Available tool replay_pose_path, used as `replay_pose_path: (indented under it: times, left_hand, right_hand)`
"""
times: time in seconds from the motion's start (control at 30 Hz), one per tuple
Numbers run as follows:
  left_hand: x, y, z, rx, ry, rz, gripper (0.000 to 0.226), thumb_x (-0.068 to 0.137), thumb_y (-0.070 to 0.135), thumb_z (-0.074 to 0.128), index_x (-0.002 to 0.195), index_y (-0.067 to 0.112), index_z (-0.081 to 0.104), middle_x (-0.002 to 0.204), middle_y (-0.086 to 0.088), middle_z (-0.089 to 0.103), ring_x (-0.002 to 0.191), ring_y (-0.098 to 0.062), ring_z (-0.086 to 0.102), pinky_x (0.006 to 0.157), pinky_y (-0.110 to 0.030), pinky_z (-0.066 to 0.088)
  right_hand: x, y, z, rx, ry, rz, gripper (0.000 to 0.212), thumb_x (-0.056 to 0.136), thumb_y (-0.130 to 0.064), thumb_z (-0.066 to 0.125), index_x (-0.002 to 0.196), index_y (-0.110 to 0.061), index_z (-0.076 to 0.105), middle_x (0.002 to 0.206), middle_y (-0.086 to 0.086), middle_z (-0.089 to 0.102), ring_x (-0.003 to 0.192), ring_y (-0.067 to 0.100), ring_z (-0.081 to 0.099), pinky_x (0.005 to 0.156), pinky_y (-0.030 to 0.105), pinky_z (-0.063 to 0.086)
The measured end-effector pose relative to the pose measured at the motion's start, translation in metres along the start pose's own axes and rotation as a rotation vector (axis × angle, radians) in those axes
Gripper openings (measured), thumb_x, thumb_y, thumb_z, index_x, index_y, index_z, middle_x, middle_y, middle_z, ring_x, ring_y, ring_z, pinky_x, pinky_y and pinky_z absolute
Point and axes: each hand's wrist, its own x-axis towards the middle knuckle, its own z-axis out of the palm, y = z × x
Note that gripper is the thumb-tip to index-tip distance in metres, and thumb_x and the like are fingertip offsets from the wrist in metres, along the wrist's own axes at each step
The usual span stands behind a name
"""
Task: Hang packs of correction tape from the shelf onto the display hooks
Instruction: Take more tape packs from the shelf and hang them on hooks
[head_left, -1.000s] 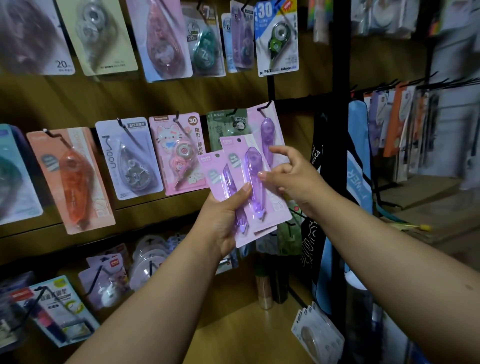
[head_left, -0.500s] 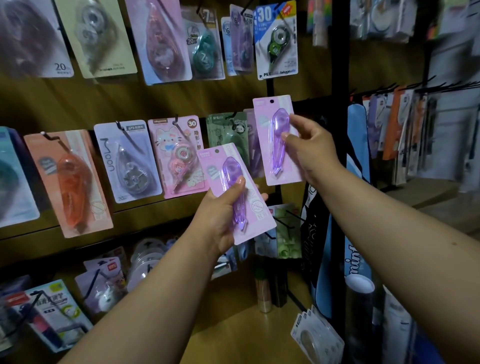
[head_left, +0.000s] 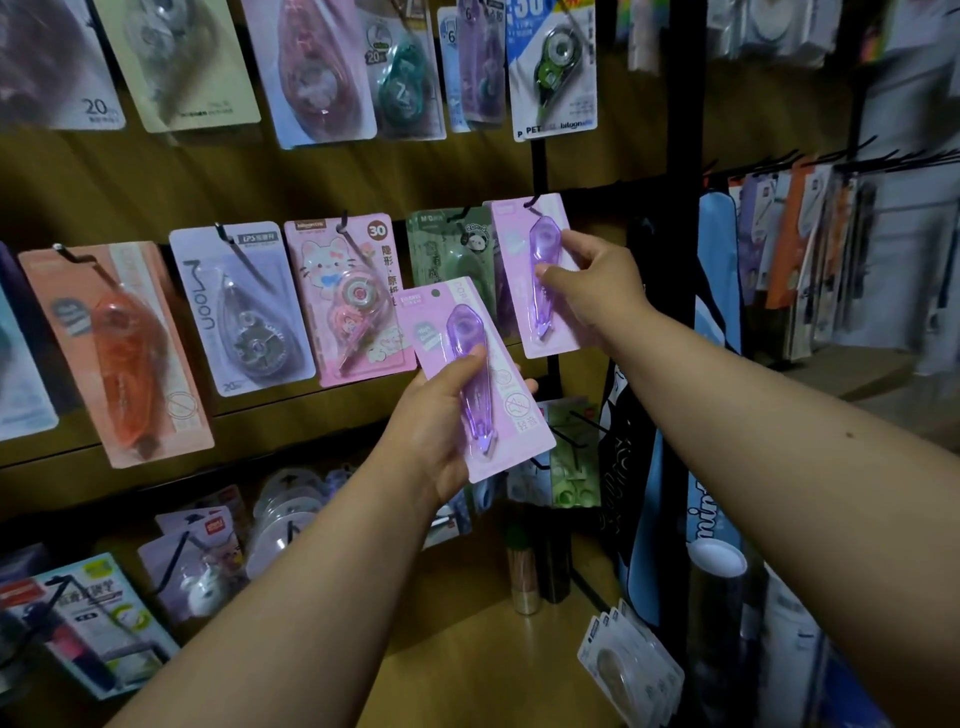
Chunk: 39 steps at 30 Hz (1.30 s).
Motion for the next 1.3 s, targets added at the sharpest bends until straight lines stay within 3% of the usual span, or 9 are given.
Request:
replay_pose_path:
  times: [0.3,0.5,0.63,0.73,0.87,0.97,1.1,1.17,1.3]
  left_hand:
    - [0.003,-0.002,-0.004,-0.02,0.017,0.021,0.034,0.096,0.01,0.051,0.129,0.005,0.055,0.109,-0.022,0.069,0.088,-0.034,0.071,0.082,-0.05,0.057]
    - [0.004,-0.003,-0.001,0.052,0.035,0.107,0.027,0.098,0.011,0.052,0.123,0.008,0.06,0.097,-0.009,0.072,0.081,-0.022,0.071,0.078,-0.041,0.06]
    - [0.003,-0.004,0.004,0.082,0.044,0.129,0.033,0.1,0.02,0.048,0.13,0.009,0.056,0.107,-0.01,0.071,0.082,-0.021,0.073,0.069,-0.037,0.062]
    - [0.001,-0.003,0.01,0.06,0.048,0.113,0.035,0.102,0.021,0.044,0.132,0.004,0.053,0.11,-0.016,0.071,0.082,-0.022,0.074,0.061,-0.032,0.06]
    - [-0.002,-0.003,0.018,0.035,0.001,0.082,0.036,0.104,0.021,0.041,0.134,0.004,0.051,0.119,-0.023,0.067,0.098,-0.032,0.071,0.075,-0.044,0.061]
    - [-0.003,-0.001,0.021,0.025,-0.027,0.079,0.036,0.105,0.021,0.038,0.127,0.0,0.056,0.114,-0.023,0.069,0.087,-0.026,0.074,0.067,-0.036,0.061]
    - [-0.004,-0.002,0.021,0.145,-0.04,0.114,0.031,0.104,0.022,0.038,0.1,0.005,0.064,0.071,-0.005,0.074,0.066,-0.014,0.07,0.086,-0.04,0.054]
    - [-0.004,-0.004,0.02,0.184,-0.009,0.119,0.027,0.104,0.025,0.041,0.095,0.008,0.06,0.056,0.006,0.063,0.061,-0.01,0.062,0.085,-0.038,0.051]
    - [-0.001,-0.005,0.009,0.165,0.115,0.066,0.02,0.098,0.03,0.053,0.105,0.011,0.058,0.081,-0.002,0.058,0.08,-0.015,0.058,0.088,-0.035,0.052]
  right_hand:
    - [0.013,-0.005,0.013,-0.383,-0.132,0.029,0.065,0.094,-0.028,0.056,0.151,-0.024,0.023,0.146,0.011,0.021,0.124,0.031,0.047,0.106,0.029,0.034]
    - [-0.007,-0.004,0.009,-0.316,-0.137,0.003,0.071,0.091,-0.042,0.057,0.151,-0.031,0.02,0.143,0.01,0.028,0.133,0.029,0.035,0.113,0.038,0.033]
    - [-0.051,0.0,0.002,-0.026,-0.255,-0.036,0.067,0.091,-0.03,0.061,0.149,-0.024,0.027,0.101,0.01,0.066,0.088,0.014,0.066,0.09,0.032,0.046]
    - [-0.078,0.01,-0.002,0.069,-0.357,-0.046,0.076,0.086,-0.021,0.069,0.148,-0.024,0.025,0.072,0.003,0.06,0.065,0.011,0.058,0.075,0.033,0.053]
    - [-0.089,0.013,-0.002,0.121,-0.357,-0.064,0.074,0.078,-0.013,0.076,0.138,-0.035,0.038,0.098,0.014,0.055,0.079,0.019,0.061,0.068,0.026,0.052]
    - [-0.089,0.012,-0.005,0.124,-0.301,-0.082,0.067,0.079,-0.011,0.076,0.133,-0.034,0.045,0.112,0.016,0.059,0.099,0.027,0.064,0.078,0.032,0.056]
    - [-0.084,0.008,-0.011,0.108,-0.182,-0.106,0.058,0.081,-0.008,0.072,0.131,-0.027,0.051,0.126,0.003,0.059,0.11,0.021,0.06,0.092,0.039,0.054]
    - [-0.078,0.005,-0.015,0.13,-0.13,-0.099,0.057,0.083,-0.004,0.069,0.134,-0.02,0.05,0.128,0.001,0.058,0.105,0.01,0.06,0.087,0.025,0.055]
    - [-0.061,-0.001,-0.02,0.169,-0.064,-0.108,0.058,0.084,-0.001,0.067,0.137,-0.016,0.048,0.12,-0.007,0.056,0.094,-0.006,0.057,0.081,0.008,0.05]
